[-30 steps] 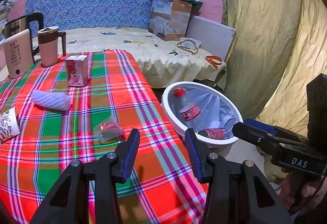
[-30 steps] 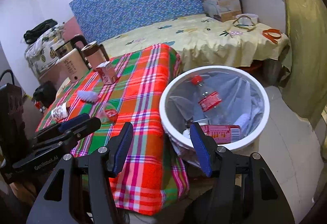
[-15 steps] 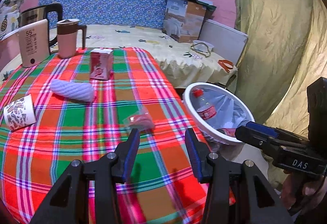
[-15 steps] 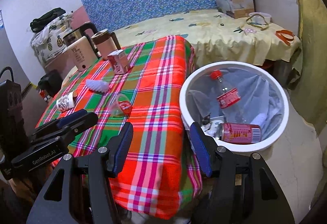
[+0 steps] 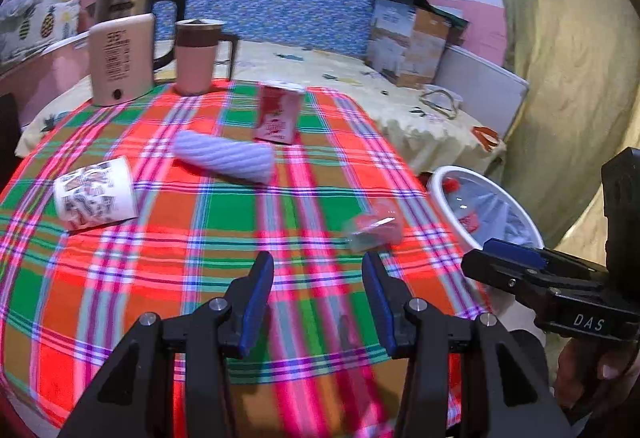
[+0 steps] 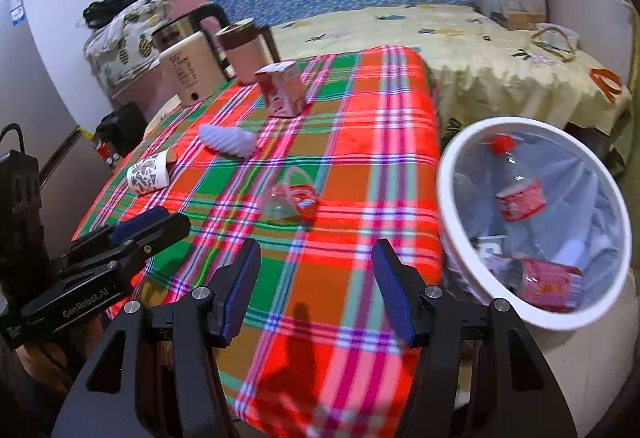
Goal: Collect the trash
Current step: 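Move both open grippers back over the table toward the remaining trash, then grasp the patterned paper cup with the left gripper while the right gripper grasps the clear plastic cup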
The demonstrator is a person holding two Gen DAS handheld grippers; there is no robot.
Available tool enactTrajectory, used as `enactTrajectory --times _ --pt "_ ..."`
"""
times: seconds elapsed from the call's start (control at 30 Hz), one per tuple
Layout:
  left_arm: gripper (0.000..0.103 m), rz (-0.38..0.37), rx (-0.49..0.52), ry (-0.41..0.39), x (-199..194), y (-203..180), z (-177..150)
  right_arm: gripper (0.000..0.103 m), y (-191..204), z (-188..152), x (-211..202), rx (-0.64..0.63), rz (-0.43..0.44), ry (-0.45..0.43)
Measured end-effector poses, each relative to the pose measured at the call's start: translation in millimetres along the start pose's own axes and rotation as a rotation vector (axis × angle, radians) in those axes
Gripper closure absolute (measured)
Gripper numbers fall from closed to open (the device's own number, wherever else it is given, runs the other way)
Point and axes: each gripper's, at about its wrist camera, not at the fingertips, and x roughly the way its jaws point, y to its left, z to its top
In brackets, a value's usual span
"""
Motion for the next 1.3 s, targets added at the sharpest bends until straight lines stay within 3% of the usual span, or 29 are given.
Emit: enactTrajectory --times 0.23,0.8,1.0,1.3 --pt "0.055 0.085 -0.052 -0.01 -3 38 3 0.043 12 8 22 -0.036 0.015 0.032" --pt "0.042 0.269 -0.179 -0.075 -5 127 24 0.043 16 21 57 -0.041 -0.014 0.065" --pt "0.042 0.281 -0.195 -0.068 6 141 31 0.043 15 22 63 -0.03 -0.008 0.078" --pt "0.042 0.206 -0.167 -0.032 22 129 29 0.048 19 21 66 -0.051 0.002 0.084"
